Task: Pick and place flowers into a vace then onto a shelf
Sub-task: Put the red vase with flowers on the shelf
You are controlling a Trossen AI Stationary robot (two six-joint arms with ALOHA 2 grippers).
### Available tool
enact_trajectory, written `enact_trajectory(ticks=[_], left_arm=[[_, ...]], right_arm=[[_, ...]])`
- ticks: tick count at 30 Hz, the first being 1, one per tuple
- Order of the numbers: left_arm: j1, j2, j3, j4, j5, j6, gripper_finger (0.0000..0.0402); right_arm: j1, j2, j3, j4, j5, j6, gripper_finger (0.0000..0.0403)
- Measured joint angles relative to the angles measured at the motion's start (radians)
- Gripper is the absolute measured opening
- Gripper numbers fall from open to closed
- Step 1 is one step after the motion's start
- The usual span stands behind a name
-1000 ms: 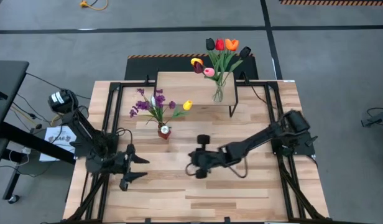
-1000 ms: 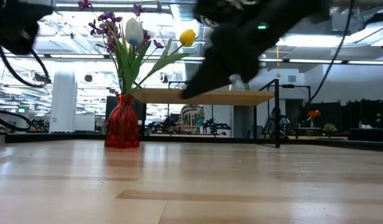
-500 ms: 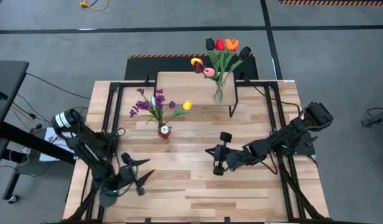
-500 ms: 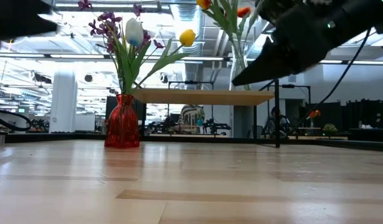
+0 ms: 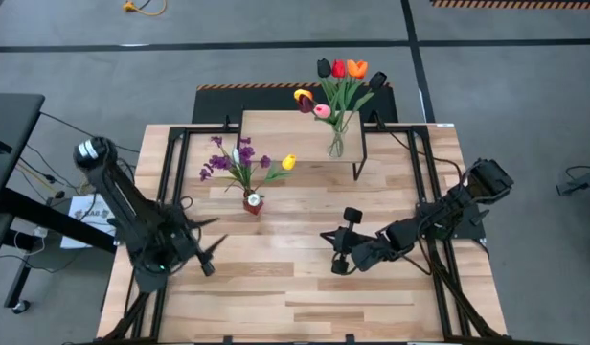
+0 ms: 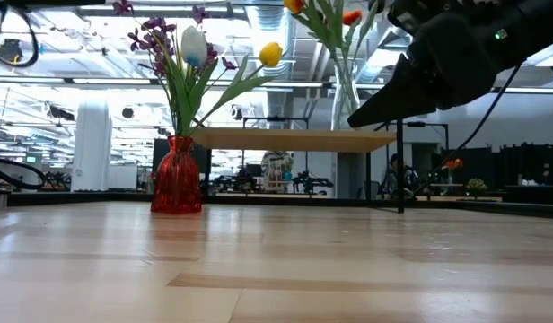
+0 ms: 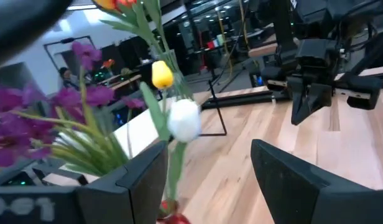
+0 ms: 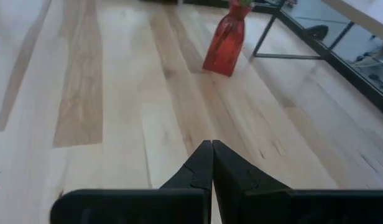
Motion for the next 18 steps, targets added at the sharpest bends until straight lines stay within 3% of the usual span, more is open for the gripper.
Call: enact_trajectory(ticks=[3,8,12,18], left_arm=[[-0.059,-0.12,0.0,-0.3,0.001,-0.19,0.0222],[-0.266,-0.294,-0.001,-0.9,0.004,-0.674,0.0222],[-0.351,-0.328,-0.032,-0.767,0.004,-0.645,0.0222],[-0.403,-0.19,-0.061,-0.339,0.022,-0.552,0.0222]], right_arm=[[0.0,0.0,0.0,0.0,0.021,0.015,0.0],[-0.014,0.0,0.0,0.001,0.029,0.055,0.0],[-0.035,0.001,0.0,0.024,0.03,0.075,0.0],[-0.045,0.001,0.001,0.061,0.029,0.07,0.0]])
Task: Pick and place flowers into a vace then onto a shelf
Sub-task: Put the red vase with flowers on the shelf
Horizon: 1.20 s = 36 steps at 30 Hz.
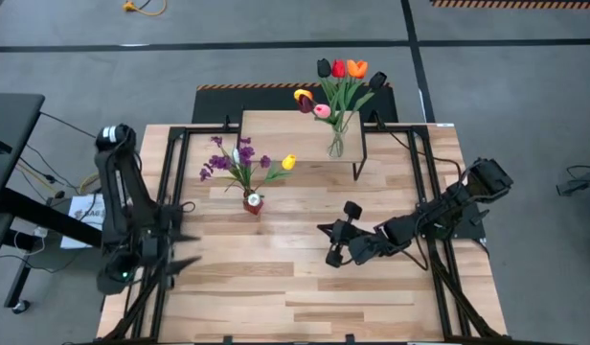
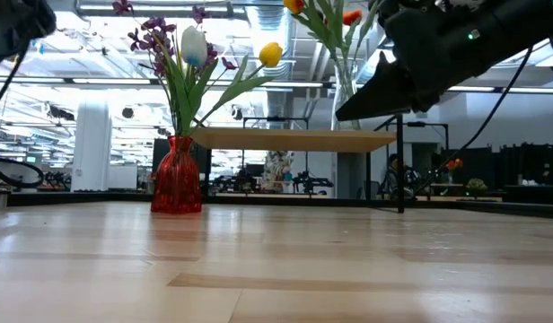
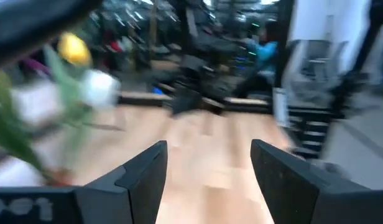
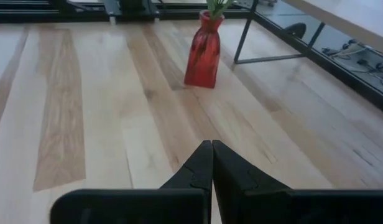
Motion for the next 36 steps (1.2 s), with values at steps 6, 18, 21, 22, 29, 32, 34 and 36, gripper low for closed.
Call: enact_trajectory(ticks=[6,18,21,22,29,32,34,36], left_arm=[[0.047,0.188,0.065,0.724,0.43,0.481,0.0222],[0.472,0.168,0.189,0.656,1.612,1.055,0.0222],[0.623,0.037,0.192,0.516,1.855,1.06,0.0222],[0.666,-0.027,0.192,0.435,1.893,1.06,0.0222],[0.706,-0.551,0.002,0.21,1.848,1.025,0.0222],[0.686,-0.79,-0.201,0.363,1.728,1.006,0.0223],[0.685,-0.908,-0.344,0.463,1.584,0.958,0.0223],[0.689,-0.896,-0.433,0.555,1.467,0.888,0.0223]], right_arm=[[0.024,0.0,0.0,0.001,-0.004,-0.001,0.0],[0.126,0.0,0.001,0.047,-0.004,-0.002,0.0],[0.149,0.0,0.001,0.046,-0.001,0.021,0.0],[0.155,0.0,0.001,0.043,0.0,0.033,0.0],[0.179,0.0,0.001,0.016,0.052,0.059,0.0],[0.177,0.0,0.001,-0.009,0.074,0.058,0.0],[0.167,0.0,0.001,-0.024,0.082,0.058,0.0],[0.156,0.001,0.0,-0.037,0.082,0.057,0.0]])
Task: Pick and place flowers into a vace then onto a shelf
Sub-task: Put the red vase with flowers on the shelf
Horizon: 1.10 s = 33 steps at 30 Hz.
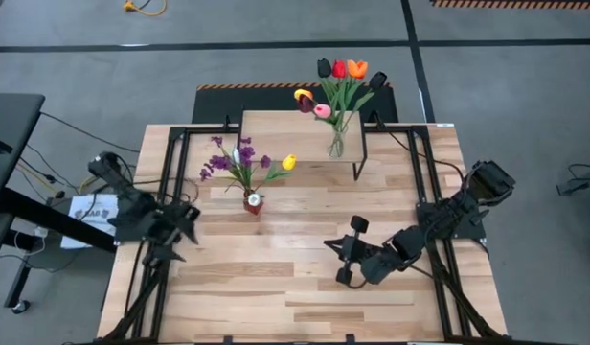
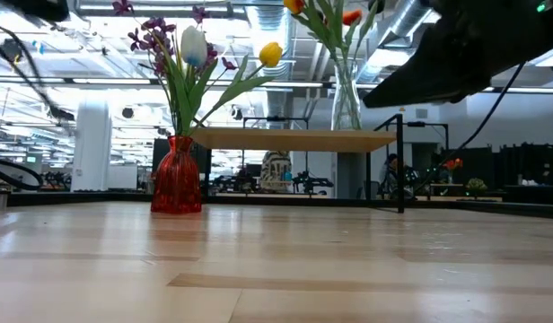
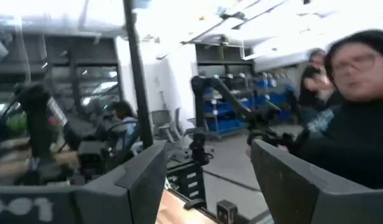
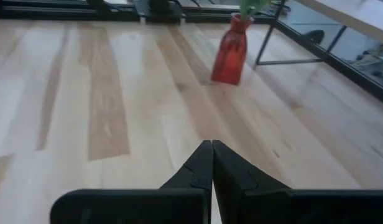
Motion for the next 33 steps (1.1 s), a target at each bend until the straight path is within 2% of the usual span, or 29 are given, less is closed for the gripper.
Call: enact_trajectory(ticks=[2,4,7,13,20,24,29,33], left_arm=[[-0.001,0.032,0.014,-0.045,-0.03,-0.075,0.0223],[-0.002,0.114,0.009,-0.012,-0.125,-0.135,0.0223],[-0.001,0.162,0.011,0.011,-0.163,-0.164,0.0223],[-0.003,0.25,0.004,-0.02,-0.307,-0.227,0.0223],[-0.001,0.316,0.003,-0.096,-0.601,-0.288,0.0222],[-0.001,0.338,0.003,-0.13,-0.732,-0.317,0.0222],[0.032,0.372,0.003,-0.185,-0.805,-0.391,0.0222],[0.093,0.425,0.003,-0.189,-0.806,-0.475,0.0222]], right_arm=[[-0.017,0.0,-0.001,-0.002,-0.001,-0.006,0.0],[-0.024,0.0,-0.002,-0.018,-0.002,-0.007,0.0],[-0.037,0.0,-0.004,-0.018,-0.005,-0.014,0.0],[-0.041,0.0,-0.007,-0.02,-0.008,-0.017,0.0],[-0.039,0.0,-0.007,-0.03,-0.008,-0.017,0.0],[-0.039,0.0,-0.007,-0.038,-0.008,-0.017,0.0],[-0.039,0.0,-0.007,-0.039,-0.008,-0.017,0.0],[-0.039,0.0,-0.007,-0.039,-0.008,-0.017,0.0]])
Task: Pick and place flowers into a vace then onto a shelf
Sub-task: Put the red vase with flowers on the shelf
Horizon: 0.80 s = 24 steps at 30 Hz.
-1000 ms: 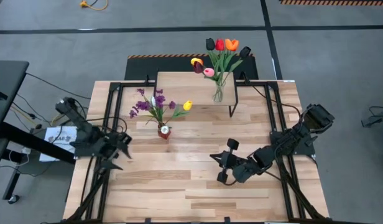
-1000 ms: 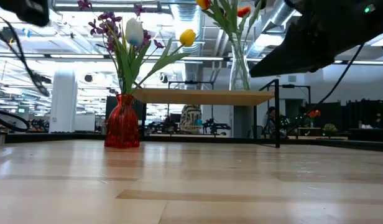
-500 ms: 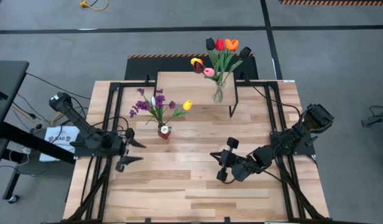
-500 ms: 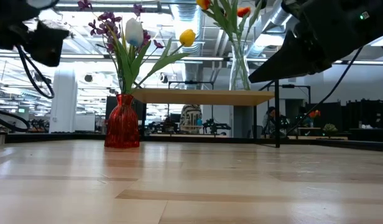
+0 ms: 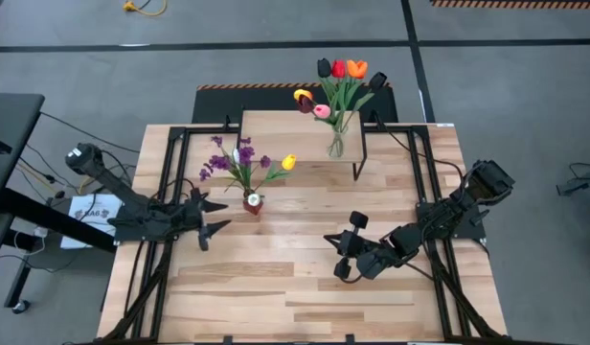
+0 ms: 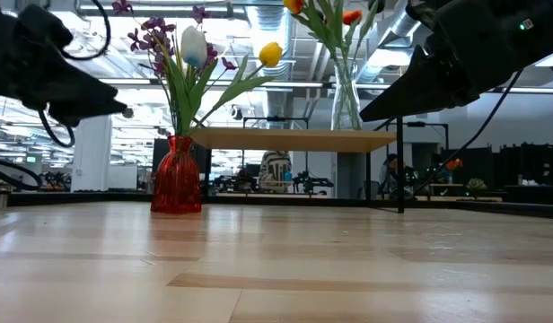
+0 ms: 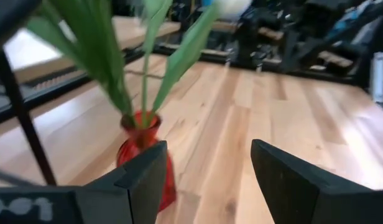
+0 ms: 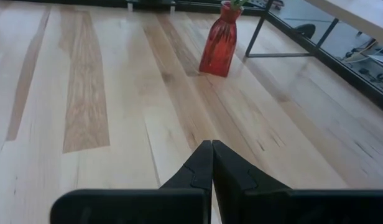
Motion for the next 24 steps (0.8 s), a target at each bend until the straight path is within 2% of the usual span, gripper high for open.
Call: enact_trajectory(ticks=[7,13,24], left_arm=[[0.098,0.14,-0.001,0.015,0.017,-0.081,0.0222],[0.137,0.27,-0.001,0.181,0.038,-0.018,0.0222],[0.193,0.471,-0.001,0.368,0.046,0.0,0.0222]], right_arm=[[0.0,0.0,0.0,-0.014,0.0,0.0,0.0],[0.0,0.0,0.0,-0.031,0.0,0.0,0.0],[0.0,0.0,0.0,-0.038,0.0,0.0,0.0]])
